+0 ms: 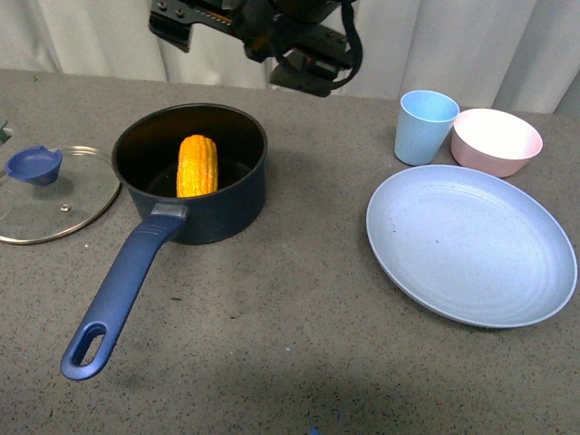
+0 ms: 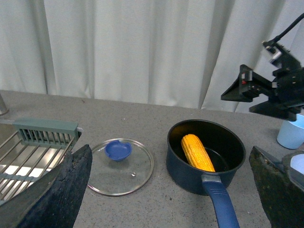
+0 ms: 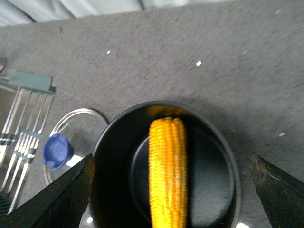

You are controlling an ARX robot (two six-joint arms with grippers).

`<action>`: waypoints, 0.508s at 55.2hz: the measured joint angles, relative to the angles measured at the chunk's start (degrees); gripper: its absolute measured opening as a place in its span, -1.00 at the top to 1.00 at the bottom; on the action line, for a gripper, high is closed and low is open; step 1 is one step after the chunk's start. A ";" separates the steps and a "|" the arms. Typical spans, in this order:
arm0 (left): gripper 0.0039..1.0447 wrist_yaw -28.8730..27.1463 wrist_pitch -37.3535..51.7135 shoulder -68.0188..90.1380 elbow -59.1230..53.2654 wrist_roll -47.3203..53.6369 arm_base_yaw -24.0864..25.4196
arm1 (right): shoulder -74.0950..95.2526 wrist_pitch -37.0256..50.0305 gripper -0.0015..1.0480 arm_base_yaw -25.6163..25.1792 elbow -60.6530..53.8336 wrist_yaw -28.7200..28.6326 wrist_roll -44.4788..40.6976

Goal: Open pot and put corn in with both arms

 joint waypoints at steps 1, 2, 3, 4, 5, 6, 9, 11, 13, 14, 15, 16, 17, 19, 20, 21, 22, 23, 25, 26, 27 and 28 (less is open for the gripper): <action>-0.88 0.00 0.00 0.00 0.00 0.02 0.00 | -0.50 0.52 -0.82 -0.11 -0.66 1.25 -0.87; -0.88 0.00 0.00 0.00 0.00 0.00 0.00 | -1.53 1.68 -0.82 -0.33 -2.08 3.13 -2.12; -0.88 0.00 0.00 0.00 0.00 0.00 0.00 | -2.64 3.02 -0.82 -0.59 -3.61 5.14 -3.15; -0.88 0.00 0.00 0.00 0.00 0.00 0.00 | -3.23 3.72 -0.82 -0.72 -4.44 6.16 -3.87; -0.88 0.00 0.00 0.00 0.00 0.02 0.00 | -4.44 5.09 -0.82 -1.05 -6.08 8.13 -5.38; -0.88 0.00 0.00 0.00 0.00 0.00 0.00 | -5.75 6.34 -0.82 -1.42 -7.80 10.19 -7.08; -0.88 0.00 0.00 0.00 0.00 0.00 0.00 | -9.14 9.27 -0.82 -2.49 -12.35 14.97 -11.10; -0.88 0.00 0.00 0.00 0.00 0.02 0.00 | -11.21 11.30 -0.82 -3.26 -15.30 16.87 -13.22; -0.88 0.00 0.00 0.00 0.00 0.00 0.00 | -13.27 13.25 -0.82 -4.13 -18.29 18.38 -15.19; -0.88 0.00 0.00 0.00 0.00 0.00 0.00 | -14.58 14.45 -0.82 -4.72 -20.35 19.21 -16.63; -0.88 0.00 0.00 0.00 0.00 0.00 0.00 | -15.89 15.50 -0.82 -5.31 -22.38 19.78 -17.38; -0.88 0.00 0.00 0.00 0.00 0.00 0.00 | -16.52 15.98 -0.82 -5.62 -23.41 19.98 -18.10; -0.88 0.00 0.00 0.00 0.00 0.02 0.00 | -17.70 16.94 -0.82 -6.21 -25.42 20.35 -19.10; -0.88 0.00 0.00 0.00 0.00 0.00 0.00 | -20.00 19.10 -0.82 -7.41 -29.51 21.79 -21.38; -0.88 0.00 0.00 0.00 0.00 0.00 0.00 | -21.07 20.28 -0.82 -8.00 -31.56 22.82 -22.25; -0.88 0.00 0.00 0.00 0.00 0.00 0.00 | -22.12 21.46 -0.82 -8.59 -33.62 23.93 -23.47; -0.88 0.00 0.00 0.00 0.00 0.02 0.00 | -22.62 21.97 -0.82 -8.87 -34.60 24.41 -23.82; -0.88 0.00 0.00 0.00 0.00 0.00 0.00 | -23.63 22.97 -0.82 -9.44 -36.59 25.24 -24.33; -0.88 0.00 0.00 0.00 0.00 0.00 0.00 | -25.27 24.11 -0.82 -10.34 -39.50 26.16 -25.14; -0.88 0.00 0.00 0.00 0.00 0.00 0.00 | -26.29 24.85 -0.82 -10.97 -41.35 26.56 -25.62; -0.88 0.00 0.00 0.00 0.00 0.00 0.00 | -27.39 25.70 -0.82 -11.63 -43.23 26.93 -26.18; -0.88 0.00 0.00 0.00 0.00 0.00 0.00 | -27.93 26.12 -0.82 -11.93 -44.13 27.02 -26.29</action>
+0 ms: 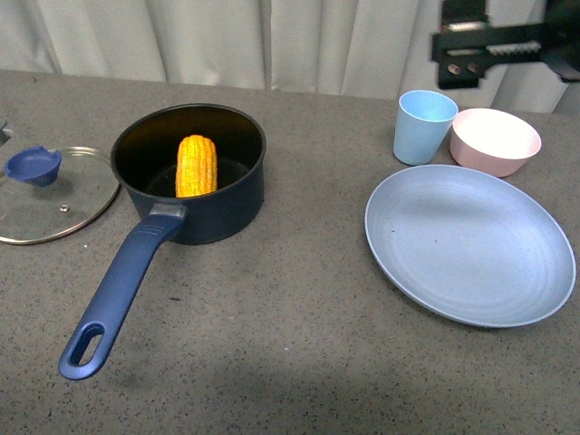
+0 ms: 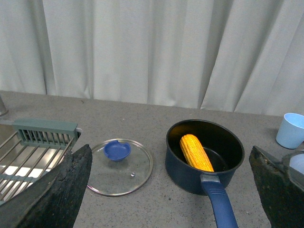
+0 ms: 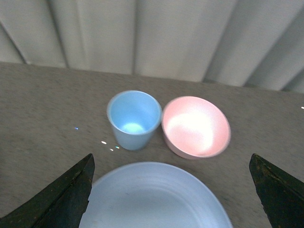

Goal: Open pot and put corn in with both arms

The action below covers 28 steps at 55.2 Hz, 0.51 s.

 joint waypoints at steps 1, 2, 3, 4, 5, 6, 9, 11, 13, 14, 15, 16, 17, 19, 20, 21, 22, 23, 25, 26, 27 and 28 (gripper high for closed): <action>-0.88 0.00 0.00 0.00 0.00 0.00 0.00 | -1.16 0.55 -0.82 -0.63 -1.36 0.31 -0.37; -0.88 0.00 0.00 0.00 0.00 0.00 0.00 | -2.25 1.03 -0.82 -1.33 -3.48 0.55 -0.52; -0.88 0.00 0.00 0.00 0.00 0.00 0.00 | -2.91 1.09 -0.82 -1.70 -4.35 0.72 -0.50; -0.88 0.00 0.00 0.00 0.00 0.00 0.00 | -4.13 1.31 -0.82 -2.38 -5.97 1.18 -0.52; -0.88 0.00 0.00 0.00 0.00 0.00 0.00 | -5.20 1.62 -0.82 -2.89 -7.52 1.44 -0.52; -0.88 0.00 0.00 0.00 0.00 0.00 0.00 | -5.64 1.68 -0.82 -3.10 -8.15 1.66 -0.52; -0.88 -0.02 0.00 0.00 0.00 0.00 0.00 | -6.99 1.73 -0.82 -3.96 -9.94 2.36 -0.50; -0.88 0.00 0.00 -0.02 0.00 0.00 0.00 | -7.17 2.40 -0.81 -4.39 -10.49 1.79 -0.55; -0.88 0.02 0.00 -0.02 0.00 0.00 0.00 | -6.40 8.57 -0.73 -5.01 -12.22 -1.73 -1.25; -0.88 0.04 0.00 -0.02 0.00 0.00 0.00 | -5.95 14.10 -0.67 -5.44 -13.77 -4.68 -1.62; -0.88 0.04 0.00 -0.02 0.00 0.00 0.00 | -5.73 16.79 -0.63 -5.64 -14.60 -6.12 -1.73; -0.88 0.04 -0.02 -0.02 0.00 0.00 0.00 | -5.40 21.84 -0.57 -6.05 -16.35 -8.57 -1.97; -0.88 0.04 -0.02 -0.02 0.00 0.02 0.00 | -5.31 26.36 -0.50 -6.43 -18.21 -10.47 -2.14; -0.88 0.02 -0.02 -0.04 0.00 0.00 0.00 | -5.44 32.15 -0.40 -6.93 -20.90 -12.17 -2.51; -0.88 0.02 -0.02 0.00 0.00 0.00 0.00 | -5.90 35.34 -0.33 -7.23 -22.43 -12.92 -2.67; -0.88 0.02 -0.04 0.02 0.00 0.00 0.00 | -6.16 36.70 -0.29 -7.41 -23.10 -13.20 -2.69; -0.88 0.00 -0.07 0.07 0.00 0.00 0.00 | -6.91 38.95 -0.23 -7.78 -24.33 -13.66 -2.80; -0.88 0.00 -0.09 0.04 0.00 0.00 0.00 | -7.85 40.52 -0.16 -8.13 -25.40 -13.97 -2.93; -0.88 0.00 -0.09 -0.02 0.00 0.00 0.00 | -9.60 41.59 -0.06 -8.68 -26.75 -14.43 -2.97; -0.88 0.00 -0.09 -0.04 0.00 0.00 0.00 | -10.86 41.86 0.01 -9.05 -27.58 -14.73 -3.04; -0.88 0.00 -0.09 -0.04 0.00 0.00 0.00 | -12.13 41.97 0.08 -9.40 -28.41 -14.97 -3.06; -0.88 0.00 -0.09 -0.04 0.00 0.00 0.00 | -13.29 41.97 0.15 -9.73 -29.20 -15.23 -3.08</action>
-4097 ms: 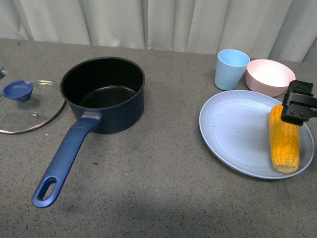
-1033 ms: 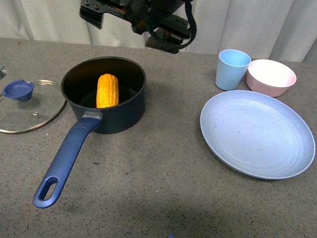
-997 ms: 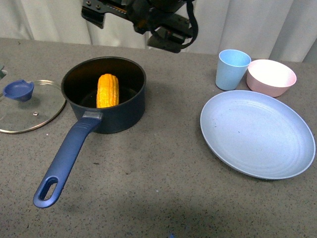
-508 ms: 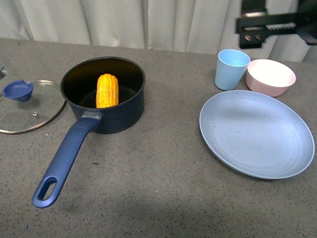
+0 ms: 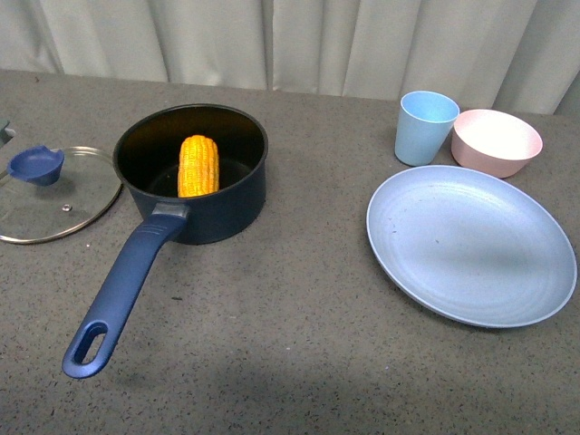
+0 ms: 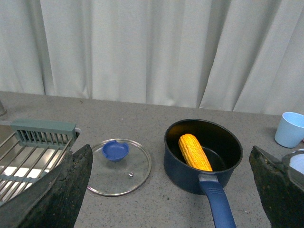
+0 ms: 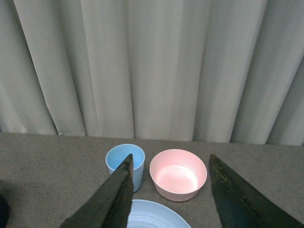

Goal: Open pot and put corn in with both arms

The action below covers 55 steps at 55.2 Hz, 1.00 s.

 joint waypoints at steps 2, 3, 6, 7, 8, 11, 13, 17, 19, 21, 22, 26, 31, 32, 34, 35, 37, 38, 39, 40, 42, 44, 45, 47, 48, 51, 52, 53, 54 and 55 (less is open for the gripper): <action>-0.88 0.00 0.00 0.00 0.00 0.00 0.00 | -1.53 -0.07 0.25 -0.44 -1.14 -0.52 -0.02; -0.88 0.00 0.00 0.00 0.00 0.02 0.00 | -2.36 -0.20 0.32 -0.74 -1.88 -0.85 -0.02; -0.88 0.02 0.00 0.00 0.00 0.00 0.00 | -4.22 -0.87 0.49 -1.49 -3.69 -1.49 -0.04; -0.88 0.00 0.00 0.00 0.00 0.00 0.00 | -5.40 -1.38 0.59 -1.92 -4.81 -1.88 -0.04; -0.88 0.02 0.00 0.00 0.00 0.00 0.00 | -6.19 -1.70 0.66 -2.21 -5.49 -2.12 -0.04; -0.88 0.00 0.00 0.00 0.00 0.00 0.00 | -9.94 -3.15 0.93 -3.23 -7.85 -2.91 -0.04; -0.88 0.02 0.00 0.00 0.00 0.00 0.00 | -12.39 -4.17 0.98 -3.74 -9.07 -3.54 -0.17; -0.88 0.00 0.00 0.00 0.00 0.00 0.00 | -16.13 -6.12 0.98 -4.46 -10.73 -4.44 -0.20; -0.88 0.00 0.00 0.00 0.00 0.00 0.00 | -17.49 -6.95 0.98 -4.68 -11.32 -4.72 -0.22; -0.88 0.00 0.00 0.00 0.00 0.00 0.00 | -18.84 -7.82 0.98 -4.94 -11.89 -5.01 -0.22; -0.88 0.00 0.00 0.00 0.00 0.00 0.00 | -19.74 -8.37 0.98 -5.11 -12.26 -5.11 -0.22; -0.88 0.00 0.00 0.00 0.00 0.00 0.00 | -22.95 -10.38 0.98 -6.01 -13.40 -6.10 -0.22; -0.88 0.02 0.00 0.00 0.00 0.02 0.00 | -26.73 -13.09 0.98 -8.87 -14.43 -9.42 -0.22; -0.88 0.00 0.00 0.00 0.00 0.00 0.00 | -27.67 -13.81 0.98 -9.25 -14.67 -9.44 -0.22; -0.88 0.00 0.00 0.00 0.00 0.00 0.00 | -29.07 -14.86 0.98 -9.73 -15.02 -9.40 -0.20; -0.88 0.00 0.00 0.00 0.00 0.00 0.00 | -30.03 -15.56 0.98 -9.88 -15.26 -9.40 -0.22; -0.88 0.00 0.00 0.00 0.00 0.00 0.00 | -31.47 -16.66 0.98 -9.92 -15.58 -9.51 -0.22; -0.88 0.00 0.00 0.00 0.00 0.00 0.00 | -32.41 -17.38 0.98 -9.94 -15.80 -9.62 -0.22; -0.88 0.00 0.00 0.00 0.00 0.00 0.00 | -33.33 -18.08 0.98 -9.94 -15.96 -9.68 -0.22; -0.88 0.00 0.00 0.00 0.00 0.00 0.00 | -34.25 -18.84 0.98 -9.94 -16.13 -9.77 -0.22; -0.88 0.00 0.00 0.00 0.00 0.00 0.00 | -35.67 -19.98 0.98 -9.97 -16.39 -9.84 -0.22; -0.88 0.02 0.00 0.00 0.00 0.00 0.00 | -37.05 -21.14 0.98 -9.97 -16.63 -9.79 -0.22; -0.88 0.00 0.00 0.00 0.00 0.00 0.00 | -37.97 -21.90 0.98 -9.97 -16.79 -9.81 -0.22; -0.88 0.00 0.00 0.00 0.00 0.00 0.00 | -39.34 -23.10 0.98 -9.97 -17.00 -9.81 -0.22; -0.88 0.00 0.00 0.00 0.00 0.00 0.00 | -40.24 -23.87 0.98 -9.97 -17.11 -9.81 -0.22; -0.88 0.00 0.00 0.00 0.00 0.00 0.00 | -42.49 -25.77 0.98 -9.97 -17.40 -9.81 -0.22; -0.88 0.00 0.00 0.00 0.00 0.00 0.00 | -43.34 -26.49 0.98 -9.97 -17.49 -9.81 -0.22; -0.88 0.00 0.00 0.00 0.00 0.02 0.00 | -43.80 -26.88 0.98 -9.97 -17.53 -9.81 -0.22; -0.88 0.02 0.00 0.00 0.00 0.00 0.00 | -44.65 -27.61 0.98 -9.97 -17.62 -9.81 -0.22; -0.88 0.00 0.00 0.00 0.00 0.00 0.00 | -45.51 -28.37 0.98 -9.97 -17.68 -9.81 -0.22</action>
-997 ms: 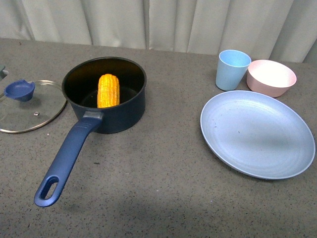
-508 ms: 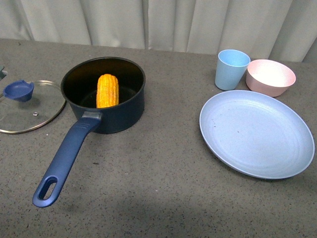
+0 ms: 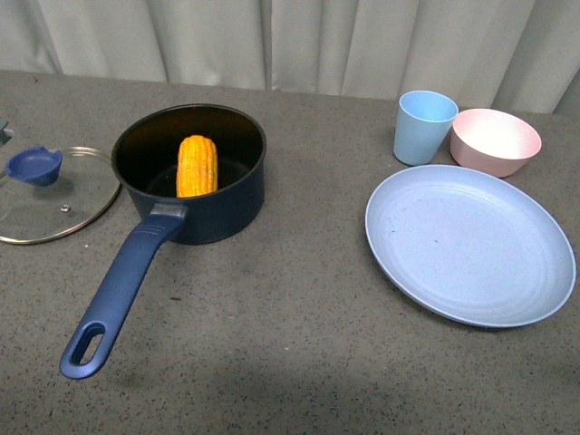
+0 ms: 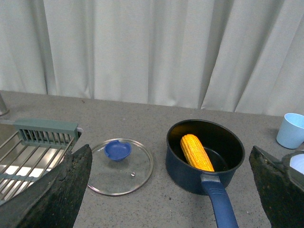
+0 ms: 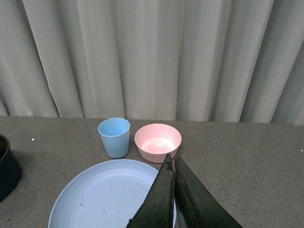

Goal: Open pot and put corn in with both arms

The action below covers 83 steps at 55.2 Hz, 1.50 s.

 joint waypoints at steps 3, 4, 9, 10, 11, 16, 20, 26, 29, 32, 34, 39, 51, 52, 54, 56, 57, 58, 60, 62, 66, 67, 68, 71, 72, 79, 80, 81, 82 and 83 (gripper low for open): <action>-0.88 0.00 0.00 0.00 0.00 0.00 0.00 | -2.08 -1.88 0.98 0.00 -0.09 -0.02 0.00; -0.88 0.00 0.00 0.00 0.00 0.00 0.00 | -3.30 -2.95 0.98 0.00 -0.15 -0.02 0.00; -0.88 0.00 0.00 0.00 0.00 0.00 0.00 | -7.91 -7.13 0.98 0.00 -0.28 -0.02 0.00; -0.88 0.00 0.00 0.00 0.00 0.00 0.00 | -9.03 -8.20 0.98 0.00 -0.31 -0.02 0.00; -0.88 0.00 0.00 0.00 0.00 0.00 0.00 | -10.10 -9.18 0.98 0.00 -0.31 -0.02 0.00; -0.88 0.00 0.00 0.00 0.00 0.00 0.00 | -13.73 -12.55 0.98 0.00 -0.31 -0.02 0.00; -0.88 0.00 0.00 0.00 0.00 0.00 0.00 | -16.17 -14.86 0.98 0.00 -0.31 -0.02 0.00; -0.88 0.00 0.00 0.00 0.00 0.00 0.00 | -20.06 -18.62 0.98 0.00 -0.31 -0.02 0.00; -0.88 0.00 0.00 0.00 0.00 0.00 0.00 | -21.92 -20.41 0.98 0.00 -0.31 -0.02 0.00; -0.88 0.00 0.00 0.00 0.00 0.02 0.00 | -22.99 -21.49 0.98 0.00 -0.31 -0.02 0.00; -0.88 0.00 0.00 0.00 0.00 0.00 0.00 | -23.80 -22.29 0.98 0.00 -0.31 -0.02 0.00; -0.88 0.00 0.00 0.00 0.00 0.00 0.00 | -26.23 -24.68 0.98 0.00 -0.31 -0.02 0.00; -0.88 0.00 0.00 0.00 0.00 0.00 0.00 | -29.88 -28.33 0.98 0.00 -0.31 -0.02 0.00; -0.88 0.00 0.00 0.00 0.00 0.00 0.00 | -30.18 -28.68 0.98 0.00 -0.31 -0.04 0.00; -0.88 0.00 0.00 0.00 0.00 0.02 0.00 | -32.96 -32.28 0.98 0.00 -0.24 -0.02 0.00; -0.88 0.02 0.00 0.00 0.00 0.02 0.00 | -35.39 -35.63 0.98 0.00 -0.26 -0.07 -0.02; -0.88 0.02 0.00 0.00 0.00 0.00 0.00 | -36.76 -37.33 0.98 0.00 -0.28 -0.15 0.00; -0.88 0.00 0.00 0.00 0.00 0.00 0.00 | -37.35 -37.83 0.98 0.00 -0.28 -0.15 0.00; -0.88 0.00 0.00 0.00 0.00 0.00 0.00 | -39.08 -38.34 0.98 0.00 -0.28 -0.15 0.00; -0.88 0.00 0.00 0.00 0.00 0.00 0.00 | -39.65 -38.36 0.98 0.00 -0.26 -0.17 0.00; -0.88 0.00 0.00 0.00 0.00 0.00 0.00 | -39.76 -38.58 0.98 0.00 -0.28 -0.17 0.00; -0.88 0.00 0.00 0.00 0.00 0.00 0.00 | -39.76 -38.58 0.98 0.00 -0.26 -0.17 0.00; -0.88 0.00 0.00 0.00 0.00 0.00 0.00 | -39.76 -38.60 0.98 0.00 -0.26 -0.17 0.00; -0.88 0.00 0.00 0.00 0.00 0.00 0.00 | -39.76 -38.60 0.96 0.00 -0.28 -0.17 -0.07; -0.88 0.00 0.00 0.00 0.00 0.00 0.00 | -39.76 -38.62 0.91 0.00 -0.26 -0.17 -0.04; -0.88 0.00 0.00 0.00 0.00 0.00 0.00 | -39.82 -38.62 0.54 0.00 -0.28 -0.17 -0.02; -0.88 0.00 0.00 0.00 0.00 0.00 0.00 | -39.82 -38.62 0.47 0.00 -0.28 -0.17 -0.04; -0.88 0.00 0.00 0.00 0.00 0.00 0.00 | -39.82 -38.62 0.40 0.00 -0.28 -0.17 -0.02; -0.88 0.00 0.00 0.00 0.00 0.00 0.00 | -39.82 -38.62 0.37 0.00 -0.26 -0.17 -0.04; -0.88 0.00 0.00 0.00 0.00 0.00 0.00 | -39.82 -38.62 0.30 0.00 -0.28 -0.17 -0.04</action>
